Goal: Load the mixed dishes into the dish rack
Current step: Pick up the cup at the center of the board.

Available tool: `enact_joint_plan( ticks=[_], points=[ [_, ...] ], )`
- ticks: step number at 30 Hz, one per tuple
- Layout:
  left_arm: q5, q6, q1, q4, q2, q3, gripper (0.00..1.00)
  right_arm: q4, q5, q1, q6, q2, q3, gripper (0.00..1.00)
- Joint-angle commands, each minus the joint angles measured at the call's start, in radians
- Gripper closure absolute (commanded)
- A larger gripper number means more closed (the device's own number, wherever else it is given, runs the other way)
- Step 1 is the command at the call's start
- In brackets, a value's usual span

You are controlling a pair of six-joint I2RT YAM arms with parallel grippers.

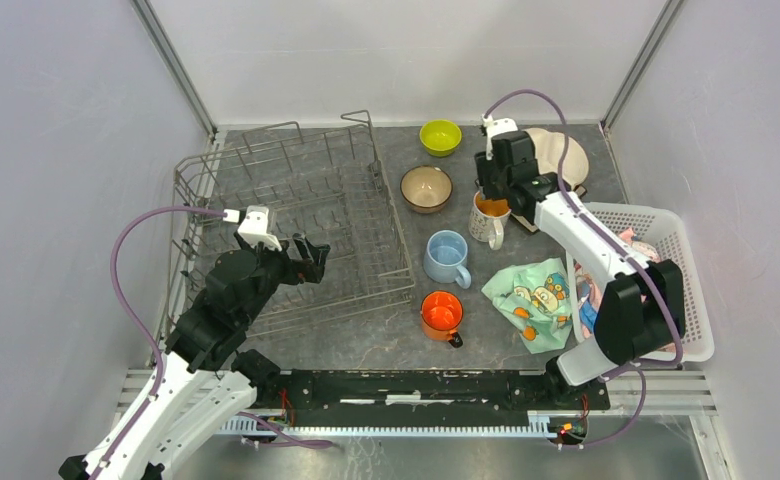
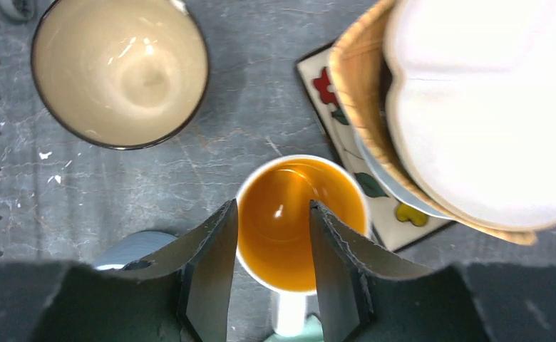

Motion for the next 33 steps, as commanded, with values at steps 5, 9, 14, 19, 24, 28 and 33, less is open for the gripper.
enact_joint_plan(
  ticks=[5, 9, 14, 19, 24, 28, 33],
  points=[
    [-0.007, 0.071, -0.004, 0.045, 0.002, -0.005, 0.00, -0.065, 0.037, -0.093, -0.028, -0.030, 0.009, 0.54],
    [-0.008, 0.072, -0.003, 0.045, 0.001, -0.005, 0.00, -0.053, -0.003, -0.127, -0.044, -0.009, -0.010, 0.54],
    [-0.008, 0.072, -0.003, 0.048, 0.005, -0.006, 0.00, 0.001, -0.097, -0.146, -0.069, 0.029, -0.041, 0.53],
    [-0.009, 0.071, -0.004, 0.045, 0.012, -0.003, 0.00, -0.009, -0.097, -0.148, -0.088, 0.090, -0.041, 0.54],
    [-0.022, 0.072, -0.003, 0.045, -0.001, -0.006, 0.00, 0.010, -0.101, -0.148, -0.092, 0.130, -0.040, 0.58],
    [-0.025, 0.072, -0.003, 0.042, 0.000, -0.006, 0.00, 0.012, -0.097, -0.148, -0.092, 0.131, -0.039, 0.68],
    [-0.028, 0.072, -0.003, 0.041, 0.007, -0.006, 0.00, 0.008, -0.101, -0.149, -0.092, 0.090, -0.032, 0.92]
  ],
)
